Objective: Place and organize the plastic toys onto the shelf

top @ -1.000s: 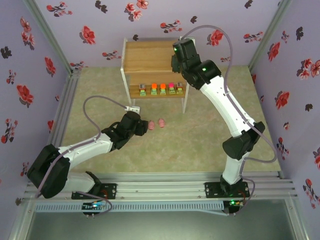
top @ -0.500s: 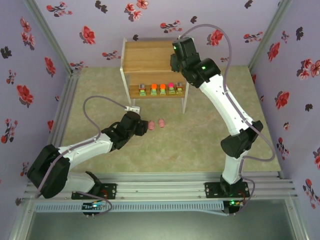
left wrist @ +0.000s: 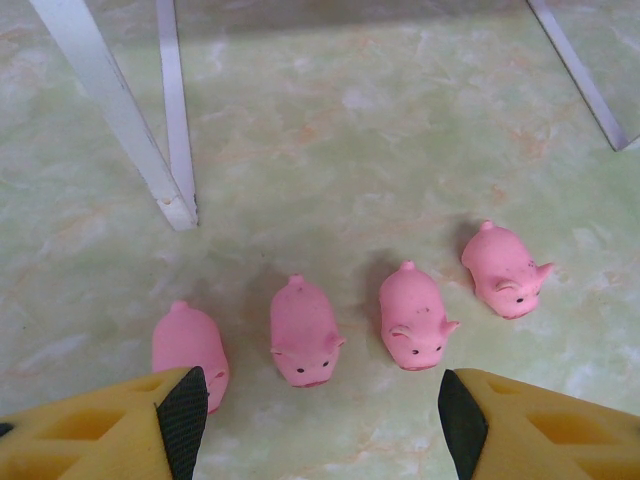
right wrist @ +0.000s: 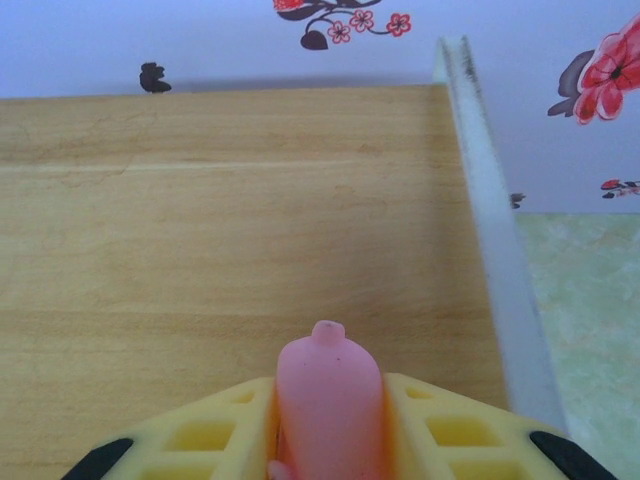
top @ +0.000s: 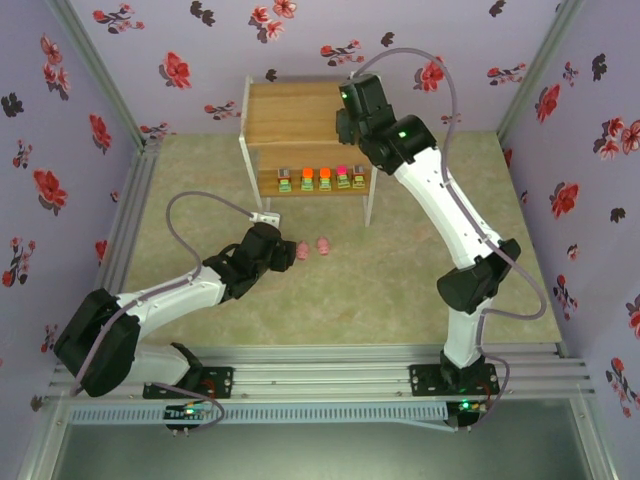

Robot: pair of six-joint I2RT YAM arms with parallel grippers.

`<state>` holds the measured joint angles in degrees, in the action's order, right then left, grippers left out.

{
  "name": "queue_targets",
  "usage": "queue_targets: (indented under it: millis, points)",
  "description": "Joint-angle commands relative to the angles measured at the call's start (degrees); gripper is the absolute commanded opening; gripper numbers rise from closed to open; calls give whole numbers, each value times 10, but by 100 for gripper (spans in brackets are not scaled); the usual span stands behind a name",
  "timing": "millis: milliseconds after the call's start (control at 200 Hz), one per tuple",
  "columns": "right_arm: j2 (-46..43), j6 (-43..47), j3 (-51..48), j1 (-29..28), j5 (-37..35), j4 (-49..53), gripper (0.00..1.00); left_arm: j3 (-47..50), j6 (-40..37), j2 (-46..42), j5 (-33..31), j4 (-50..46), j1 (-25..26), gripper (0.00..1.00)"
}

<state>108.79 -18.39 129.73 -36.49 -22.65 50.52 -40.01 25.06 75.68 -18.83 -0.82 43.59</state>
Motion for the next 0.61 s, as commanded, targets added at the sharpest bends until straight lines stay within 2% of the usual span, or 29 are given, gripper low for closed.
queue_targets:
  millis: [0, 335, 600]
  points:
    - [16, 10, 11, -6, -5, 28, 4, -13, -9, -9, 3, 6, -5, 67]
    - [14, 21, 13, -19, -67, 45, 4, -12, -9, -13, 1, 6, -5, 67]
    - [12, 28, 23, -16, -87, 51, 5, -12, -8, -16, 2, 5, -5, 67]
